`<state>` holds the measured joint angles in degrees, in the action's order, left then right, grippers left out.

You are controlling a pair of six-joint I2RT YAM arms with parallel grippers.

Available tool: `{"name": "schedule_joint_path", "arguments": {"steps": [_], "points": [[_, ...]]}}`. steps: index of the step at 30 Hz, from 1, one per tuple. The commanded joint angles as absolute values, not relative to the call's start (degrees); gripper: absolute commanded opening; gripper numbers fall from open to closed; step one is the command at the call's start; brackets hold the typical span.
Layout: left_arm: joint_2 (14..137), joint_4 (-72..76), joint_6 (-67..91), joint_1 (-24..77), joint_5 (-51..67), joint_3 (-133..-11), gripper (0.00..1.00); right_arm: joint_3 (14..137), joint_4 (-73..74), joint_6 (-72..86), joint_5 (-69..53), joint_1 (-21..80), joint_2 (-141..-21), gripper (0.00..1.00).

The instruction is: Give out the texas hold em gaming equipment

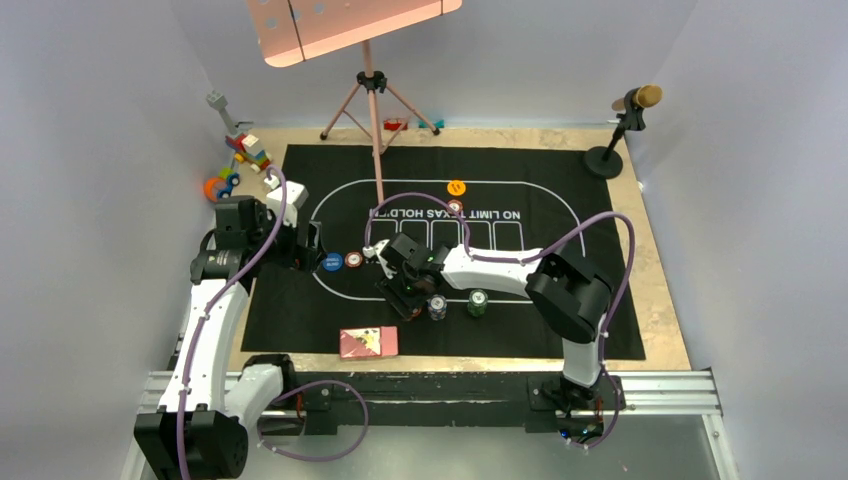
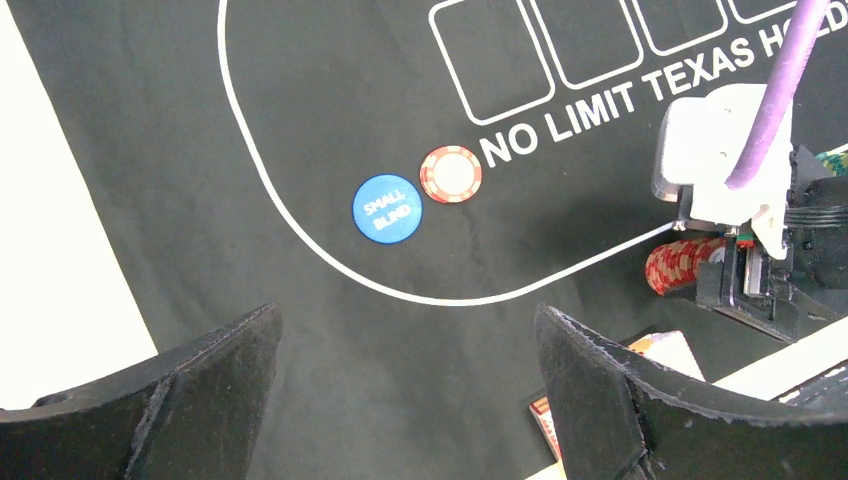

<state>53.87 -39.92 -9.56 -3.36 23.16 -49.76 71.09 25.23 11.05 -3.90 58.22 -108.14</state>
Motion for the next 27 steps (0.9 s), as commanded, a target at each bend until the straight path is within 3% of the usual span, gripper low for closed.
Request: {"name": "schedule_joint_path", "arguments": {"steps": [1,10,21,27], "points": [[53.0,-38.2,-9.4,-3.6,23.0,-49.6,1.0,73.9,26.5,9.1,-4.6,58.5,-108.3,0.54],[52.8,-38.4,-9.7,-3.5,23.1,-49.6,1.0,76.2,28.5,8.6,-4.6,58.5,-107.3,0.33],[52.7,-38.4,-9.9,-3.6,23.4,-49.6,1.0,81.2,32.3,9.0,-2.1,58.3,-106.0,0.26],[52.6,-38.5,-10.0,-3.6,23.6,-49.6,1.0,83.9,34.9,11.1,-0.2,52.3,-103.8,0.24]]}}
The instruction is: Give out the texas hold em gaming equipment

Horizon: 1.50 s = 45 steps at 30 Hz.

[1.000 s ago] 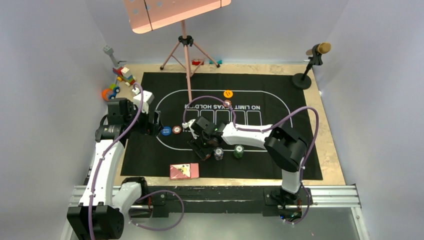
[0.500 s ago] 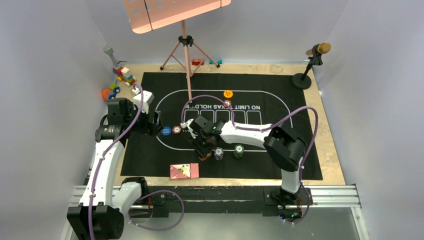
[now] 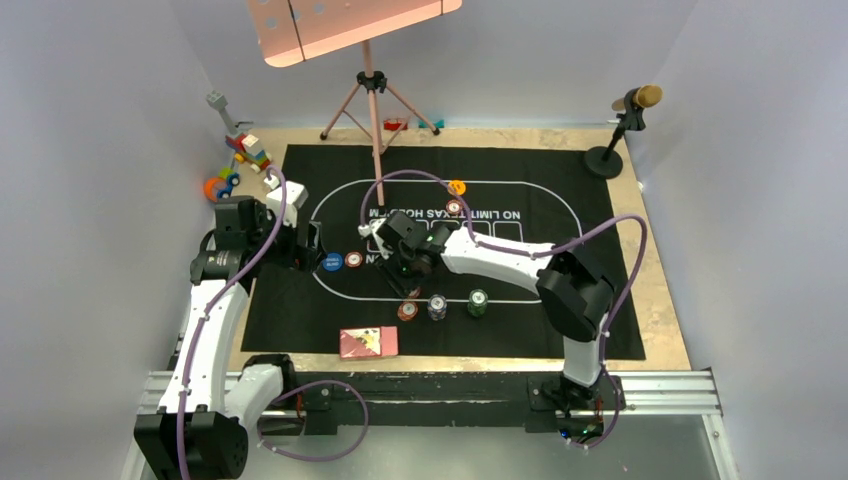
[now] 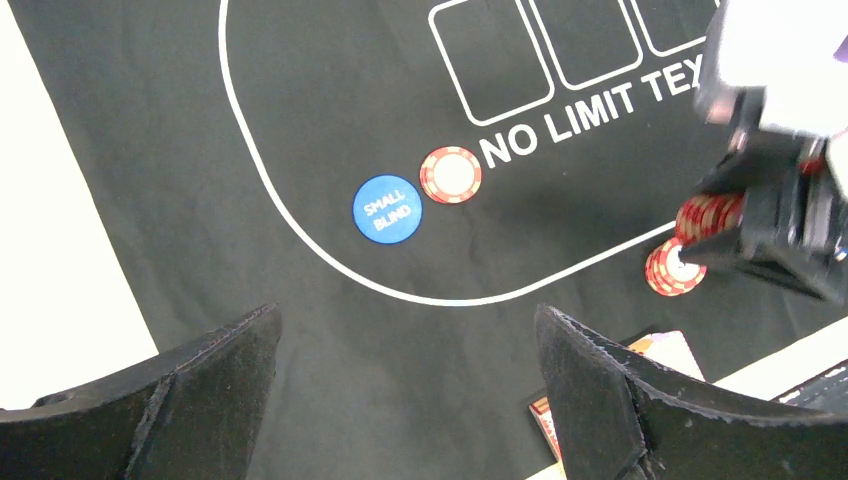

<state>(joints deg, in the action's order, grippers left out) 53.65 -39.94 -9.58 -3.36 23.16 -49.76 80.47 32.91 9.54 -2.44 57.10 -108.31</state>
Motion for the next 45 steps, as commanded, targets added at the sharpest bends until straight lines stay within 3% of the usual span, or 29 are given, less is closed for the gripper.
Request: {"name": "schedule_joint_path", "arguments": {"steps": [1,17,23,35,40,45], "points": [[52.6,-38.5,-10.0,-3.6,23.6,-49.6,1.0,83.9,35.3,11.8,-0.4,50.4,-103.1,0.24],[52.4,-38.8,-10.3,-3.5,24.2,-49.7,1.0,62.3,36.4,25.4,7.7,25.1,-89.0,0.16],[52.2,-39.0,-10.4,-3.5,24.4,-49.7,1.0,55.9,35.3,29.5,9.4,23.9,-85.9,0.17],[51.7,-39.0,-10.6,-3.6,24.7,-49.6,1.0,52.5,34.8,33.2,11.4,22.5,-90.5,0.17],[51.9,-39.1,-10.7,-3.6,24.8,-49.7,1.0,51.1,34.1,34.7,13.2,21.7,-90.2,0.22],[52.4,-39.4,-10.7,-3.6,24.9,-49.9,1.0,50.7,33.1,35.7,13.7,21.2,-91.2,0.34]]}}
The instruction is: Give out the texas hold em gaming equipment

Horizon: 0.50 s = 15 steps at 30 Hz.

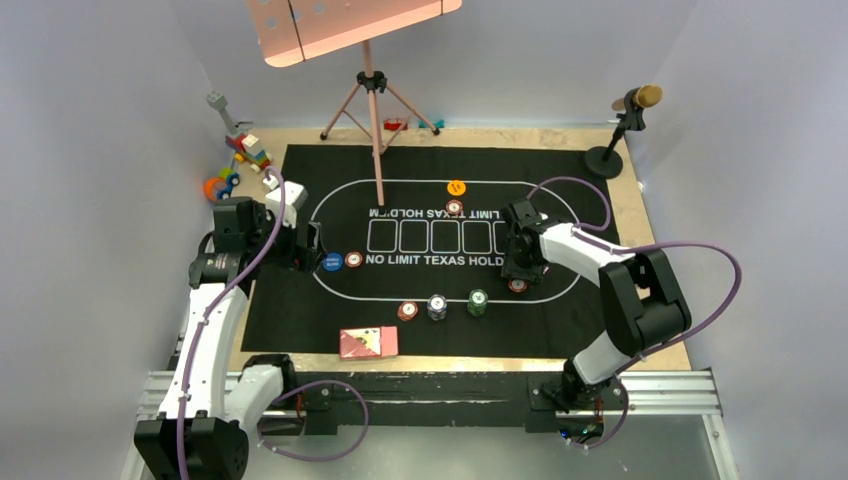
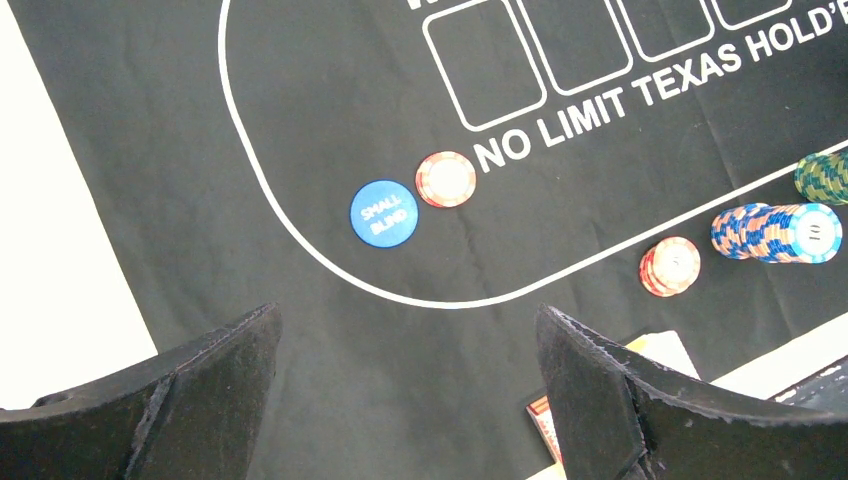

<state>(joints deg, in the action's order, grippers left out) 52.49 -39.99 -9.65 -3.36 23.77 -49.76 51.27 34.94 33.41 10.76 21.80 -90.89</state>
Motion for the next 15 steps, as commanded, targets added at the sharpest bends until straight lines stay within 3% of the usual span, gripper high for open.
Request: {"name": "schedule_joint_path", "arguments": {"steps": [1,15], "points": [[52.4,-39.4,-10.7,-3.6,24.9,-49.9,1.0,50.6,32.9,36.1,13.8,21.1,-91.5,0.36],[52.9,-39.5,-10.9,-3.6,25.0,-50.1,1.0,49.7,31.4,36.0,11.7,17.8,-91.0,0.5]]}}
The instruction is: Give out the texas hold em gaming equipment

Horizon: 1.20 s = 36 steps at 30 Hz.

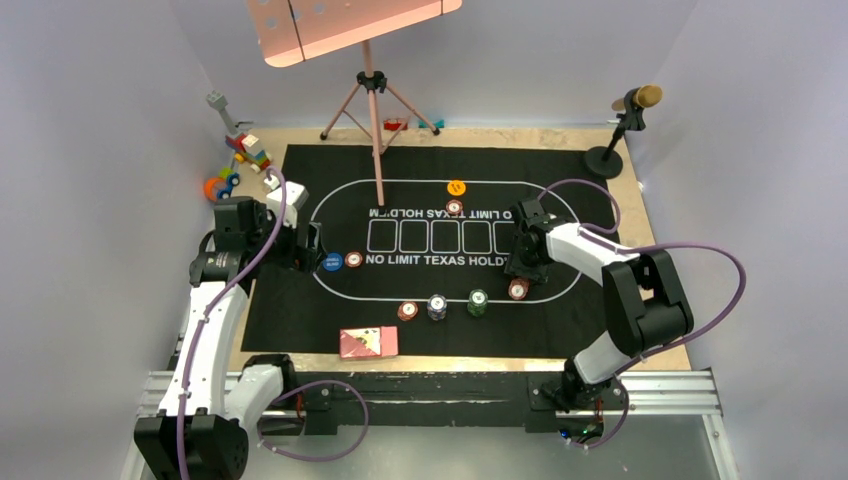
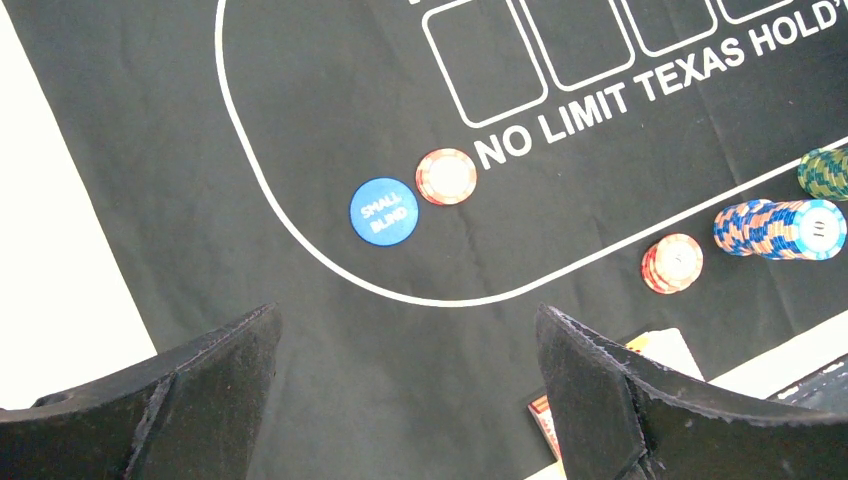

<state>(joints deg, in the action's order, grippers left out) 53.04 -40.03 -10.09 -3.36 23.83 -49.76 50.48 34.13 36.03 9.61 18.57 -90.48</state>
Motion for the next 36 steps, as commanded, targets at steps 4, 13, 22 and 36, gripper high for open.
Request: {"name": "schedule_joint_path", "arguments": {"steps": [4,13,22,36], "points": [[52.6,-39.5,-11.0,-3.6,25.1,-50.0,1.0,49.9,31.7,36.0,10.9,17.8,-90.9,0.58],[52.5,-39.6,-11.1,-3.6,25.2,-50.1,1.0,53.6,35.8,35.7,12.9,17.9,-85.8,0.63],[52.6,-39.6,-11.0,-3.6,25.0,-50.2,1.0,57.5,34.0,29.9,9.7,28.0,-76.2,0.67],[52.3,-39.6,-10.9,-3.5,24.5,-50.1,1.0,66.6,31.8,25.7,8.0,53.4,-83.9,0.75]]}}
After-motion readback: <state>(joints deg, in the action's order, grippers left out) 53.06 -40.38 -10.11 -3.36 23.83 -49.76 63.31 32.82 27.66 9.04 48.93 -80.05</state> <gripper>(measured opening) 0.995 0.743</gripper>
